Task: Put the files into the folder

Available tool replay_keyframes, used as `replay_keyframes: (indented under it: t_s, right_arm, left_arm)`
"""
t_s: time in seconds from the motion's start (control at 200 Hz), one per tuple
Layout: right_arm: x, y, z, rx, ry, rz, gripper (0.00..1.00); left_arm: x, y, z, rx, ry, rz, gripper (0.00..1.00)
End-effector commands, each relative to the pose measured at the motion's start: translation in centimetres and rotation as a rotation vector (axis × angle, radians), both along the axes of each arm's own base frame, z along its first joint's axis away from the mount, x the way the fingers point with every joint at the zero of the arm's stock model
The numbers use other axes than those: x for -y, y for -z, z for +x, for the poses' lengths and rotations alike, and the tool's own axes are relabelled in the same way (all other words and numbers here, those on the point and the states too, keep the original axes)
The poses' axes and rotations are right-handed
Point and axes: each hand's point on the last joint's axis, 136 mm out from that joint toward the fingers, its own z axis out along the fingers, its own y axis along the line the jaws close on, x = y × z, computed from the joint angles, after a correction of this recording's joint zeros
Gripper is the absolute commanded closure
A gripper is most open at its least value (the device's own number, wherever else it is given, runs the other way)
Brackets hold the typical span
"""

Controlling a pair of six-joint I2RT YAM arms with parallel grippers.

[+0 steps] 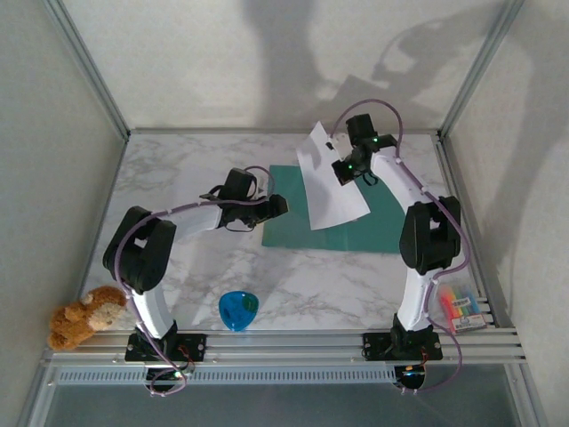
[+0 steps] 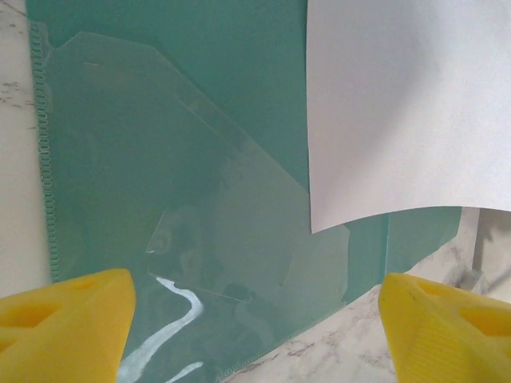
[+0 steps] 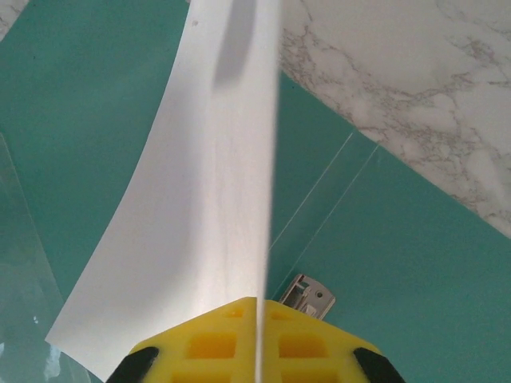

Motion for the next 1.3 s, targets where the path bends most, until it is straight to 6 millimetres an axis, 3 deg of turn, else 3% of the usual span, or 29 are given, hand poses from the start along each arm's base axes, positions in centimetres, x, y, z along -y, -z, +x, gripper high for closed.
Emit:
replay_keyframes:
  t_s: [0.0, 0.19, 0.426, 0.801, 1.031, 1.297]
  right_arm:
    - [0.5, -2.7, -0.1, 0.078, -0.039, 0.073, 1.0]
    - [0.6, -3.3, -0.5, 0.082, -0.083, 0.152, 1.0]
    - [-0.1, -1.2, -1.8, 0.028, -0.128, 0.199, 1.0]
    - [-0.2, 0.2, -3.3, -0.041, -0.116, 0.308, 1.0]
    - [0.1, -0.9, -3.4, -0.046, -0.091, 0.4, 1.0]
    - [-0.4, 1.9, -3.5, -0.148, -0.043, 0.453, 1.0]
  left_arm:
    - [1.0, -0.4, 0.2, 0.012, 0.041, -0.015, 0.2]
    - [1.1, 0.1, 0.1, 0.0, 0.042, -0.007, 0.2]
    - [1.2, 0.1, 0.2, -0.013, 0.042, -0.011, 0.21]
    - [1.2, 0.3, 0.2, -0.023, 0.038, -0.013, 0.21]
    - [1.0, 0.5, 0.0, -0.028, 0.038, -0.004, 0.21]
    - [1.1, 0.6, 0.0, -0.036, 0.032, -0.011, 0.21]
